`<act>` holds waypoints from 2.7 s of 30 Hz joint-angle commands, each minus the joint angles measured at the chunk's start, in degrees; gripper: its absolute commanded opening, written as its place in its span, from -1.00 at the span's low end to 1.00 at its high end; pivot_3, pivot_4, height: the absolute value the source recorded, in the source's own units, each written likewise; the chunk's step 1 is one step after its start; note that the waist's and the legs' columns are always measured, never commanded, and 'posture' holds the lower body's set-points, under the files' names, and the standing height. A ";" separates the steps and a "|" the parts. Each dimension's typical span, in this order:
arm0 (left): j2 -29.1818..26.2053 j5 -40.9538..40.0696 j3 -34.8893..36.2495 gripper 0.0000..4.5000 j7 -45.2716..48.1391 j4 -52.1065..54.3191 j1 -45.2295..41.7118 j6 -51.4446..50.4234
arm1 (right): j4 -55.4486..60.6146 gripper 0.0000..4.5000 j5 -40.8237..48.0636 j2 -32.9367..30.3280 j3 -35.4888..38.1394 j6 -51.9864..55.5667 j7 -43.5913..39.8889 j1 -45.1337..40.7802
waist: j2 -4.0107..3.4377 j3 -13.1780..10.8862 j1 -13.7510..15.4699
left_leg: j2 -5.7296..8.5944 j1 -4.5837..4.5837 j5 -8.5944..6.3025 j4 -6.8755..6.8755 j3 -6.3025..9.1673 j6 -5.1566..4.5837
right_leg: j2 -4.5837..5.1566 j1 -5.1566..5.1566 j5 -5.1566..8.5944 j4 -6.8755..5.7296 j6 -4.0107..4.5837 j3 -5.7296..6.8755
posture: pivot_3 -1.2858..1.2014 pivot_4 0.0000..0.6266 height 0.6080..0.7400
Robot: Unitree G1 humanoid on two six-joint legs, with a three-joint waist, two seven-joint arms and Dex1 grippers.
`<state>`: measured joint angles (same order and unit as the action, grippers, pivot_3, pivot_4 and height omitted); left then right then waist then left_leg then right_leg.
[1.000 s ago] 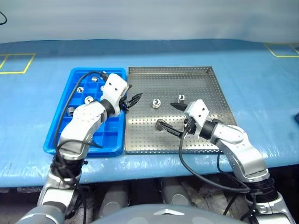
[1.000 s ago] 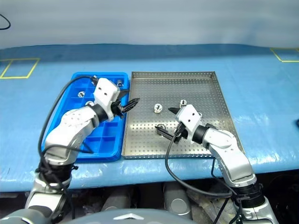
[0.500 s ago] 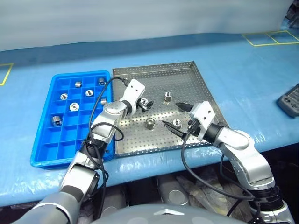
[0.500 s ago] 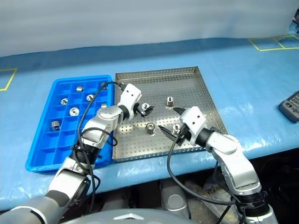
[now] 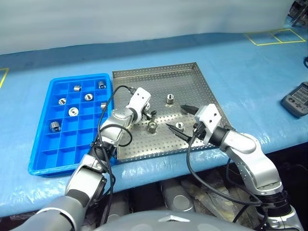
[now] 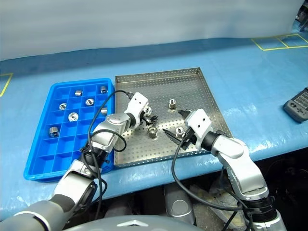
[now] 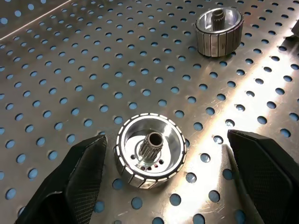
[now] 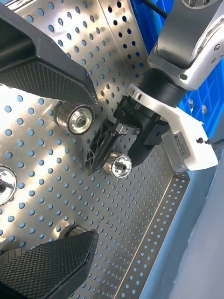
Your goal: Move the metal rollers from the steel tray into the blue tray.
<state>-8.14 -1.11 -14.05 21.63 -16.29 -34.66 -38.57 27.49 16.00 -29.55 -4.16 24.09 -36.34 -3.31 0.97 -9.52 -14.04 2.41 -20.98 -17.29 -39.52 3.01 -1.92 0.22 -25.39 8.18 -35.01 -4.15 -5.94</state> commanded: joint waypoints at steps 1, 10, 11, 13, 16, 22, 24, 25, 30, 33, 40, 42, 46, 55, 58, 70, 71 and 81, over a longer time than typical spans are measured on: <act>0.67 0.18 0.82 0.99 -0.34 -0.86 -1.42 0.17 | 1.36 1.00 0.40 0.02 0.34 -0.63 -0.11 -0.78 | 0.00 0.00 0.06 | 0.00 0.00 0.00 0.00 0.00 0.00 | 0.00 0.00 0.00 0.00 0.00 0.00 | -0.18 -0.52 1.00; 2.20 -0.13 1.78 0.56 -0.39 -3.92 -1.92 0.02 | 1.58 1.00 0.49 0.01 0.35 -0.53 -0.12 -0.62 | -0.01 0.01 0.10 | 0.00 0.04 0.00 0.00 -0.03 0.00 | 0.00 0.03 -0.01 0.00 -0.02 -0.03 | -0.18 -0.52 1.00; 2.29 -0.07 1.74 0.43 -0.25 -4.10 -1.97 -0.08 | 1.60 1.00 0.48 0.00 0.36 -0.49 -0.09 -0.60 | -0.01 0.01 0.10 | 0.00 0.04 0.00 0.00 -0.03 0.00 | 0.00 0.03 -0.01 0.00 -0.02 -0.03 | -0.18 -0.52 1.00; 2.49 0.05 1.81 0.43 -0.26 -4.41 -2.01 -0.14 | 1.66 1.00 0.49 -0.01 0.38 -0.42 -0.05 -0.56 | -0.02 0.01 0.10 | 0.00 0.05 0.00 0.00 -0.04 0.00 | 0.00 0.04 -0.01 0.00 -0.03 -0.03 | -0.18 -0.52 1.00; 2.67 0.17 1.93 0.43 -0.25 -4.85 -2.03 -0.21 | 1.67 1.00 0.49 -0.02 0.45 -0.39 -0.02 -0.57 | -0.02 0.01 0.12 | 0.01 0.05 0.00 0.00 -0.04 0.00 | 0.00 0.05 -0.01 0.00 -0.03 -0.04 | -0.18 -0.52 1.00; 2.85 0.52 2.07 0.27 -0.48 -5.29 -2.04 -0.40 | 1.49 1.00 0.47 0.02 0.50 -0.42 0.02 -0.82 | -0.03 0.02 0.10 | 0.00 0.12 0.00 0.00 -0.05 0.00 | -0.01 0.12 -0.02 0.00 -0.04 -0.04 | -0.18 -0.52 1.00; 2.75 0.85 1.82 0.04 -0.34 -5.19 -1.99 -0.45 | 1.47 1.00 0.47 0.01 0.48 -0.39 0.00 -0.91 | -0.03 0.02 0.10 | 0.00 0.13 0.00 0.00 -0.05 0.00 | -0.01 0.13 -0.02 0.00 -0.04 -0.05 | -0.18 -0.52 1.00; 2.70 0.98 1.72 -0.13 -0.26 -5.16 -1.98 -0.45 | 1.46 1.00 0.47 0.01 0.47 -0.37 -0.01 -0.95 | -0.03 0.02 0.10 | 0.00 0.13 0.00 0.00 -0.05 0.00 | -0.01 0.14 -0.02 0.00 -0.04 -0.05 | -0.18 -0.52 1.00; 2.84 1.24 1.91 -0.20 -0.55 -4.97 -1.78 -0.34 | 1.37 1.00 0.45 -0.07 0.33 -0.26 -0.14 -1.13 | -0.03 0.02 0.12 | 0.00 0.14 0.00 0.00 -0.05 0.00 | -0.01 0.14 -0.02 0.00 -0.04 -0.05 | -0.18 -0.52 1.00; 2.72 1.43 1.97 -0.20 -0.86 -4.50 -1.59 -0.14 | 1.38 1.00 0.47 -0.08 0.30 -0.20 -0.18 -1.16 | -0.03 0.02 0.12 | 0.00 0.15 0.00 0.00 -0.06 0.00 | -0.01 0.15 -0.01 0.00 -0.04 -0.05 | -0.18 -0.52 1.00; 2.57 1.34 2.61 -0.20 -2.18 -3.72 -1.58 0.05 | 1.10 1.00 0.35 -0.04 0.08 -0.20 -0.24 -1.42 | -0.03 0.02 0.19 | 0.01 0.17 0.00 -0.01 -0.07 0.00 | -0.01 0.17 -0.02 0.00 -0.06 -0.06 | -0.17 -0.52 1.00; 2.45 1.01 3.17 -0.20 -2.61 -1.54 -1.25 0.03 | 1.02 1.00 0.36 0.04 -0.08 -0.24 -0.29 -1.56 | -0.03 0.02 0.19 | 0.00 0.17 0.00 -0.01 -0.07 0.00 | -0.01 0.18 -0.02 0.00 -0.06 -0.06 | -0.17 -0.52 1.00; 1.75 0.17 4.17 -0.20 -2.76 3.75 -0.16 -0.70 | 0.57 1.00 0.42 0.11 -0.39 -0.39 -0.48 -1.98 | -0.03 0.02 0.22 | -0.01 0.11 0.00 0.00 -0.08 0.00 | -0.03 0.08 -0.02 0.00 -0.06 -0.09 | -0.15 -0.52 1.00; -0.29 -0.26 6.62 -0.20 -4.39 16.66 3.37 -4.96 | -1.08 1.00 0.29 0.62 -1.61 -0.91 -1.44 -3.71 | -0.03 0.01 1.40 | 0.01 0.02 -0.01 0.00 -0.07 -0.02 | 0.03 -0.02 -0.04 -0.01 -0.05 -0.10 | -0.12 -0.52 1.00; -0.44 0.15 6.69 -0.20 -5.07 17.69 3.77 -5.35 | -1.48 1.00 0.26 0.56 -1.83 -1.04 -1.86 -4.15 | -0.03 0.01 1.97 | 0.01 0.02 -0.01 0.00 -0.07 -0.02 | 0.04 -0.02 -0.04 -0.01 -0.04 -0.09 | -0.12 -0.52 1.00; -14.20 -6.23 20.43 -0.20 -0.16 52.13 21.08 -22.64 | -2.41 1.00 2.21 0.16 -3.95 -0.46 -6.70 -5.16 | -0.05 -0.01 2.75 | -0.10 -0.01 -0.02 0.04 -0.02 0.03 | 0.21 -0.16 -0.19 -0.08 0.29 -0.07 | -0.04 -0.52 1.00; -15.48 -7.43 22.92 -0.20 0.49 55.55 22.86 -25.15 | -2.67 1.00 2.99 0.21 -4.38 -0.12 -7.88 -5.52 | -0.04 -0.01 3.08 | -0.10 0.00 -0.02 0.04 -0.02 0.04 | 0.21 -0.17 -0.11 -0.07 0.18 -0.06 | -0.03 -0.52 1.00; -19.21 -10.31 40.45 -0.20 0.74 75.86 36.08 -39.66 | -7.91 1.00 3.57 2.30 -9.49 -1.15 -14.11 -11.30 | 0.04 -0.05 10.02 | -0.03 0.09 0.01 0.00 0.20 0.06 | 0.08 0.04 0.06 -0.04 0.17 0.24 | 0.08 -0.52 1.00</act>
<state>-27.14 -11.34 23.74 22.53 56.06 0.30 -77.38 18.81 18.59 -27.44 -13.40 24.04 -49.28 -13.74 1.01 -9.56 -4.02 2.38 -20.90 -17.27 -39.51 3.27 -1.84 0.33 -25.35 8.21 -35.05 -3.86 -5.65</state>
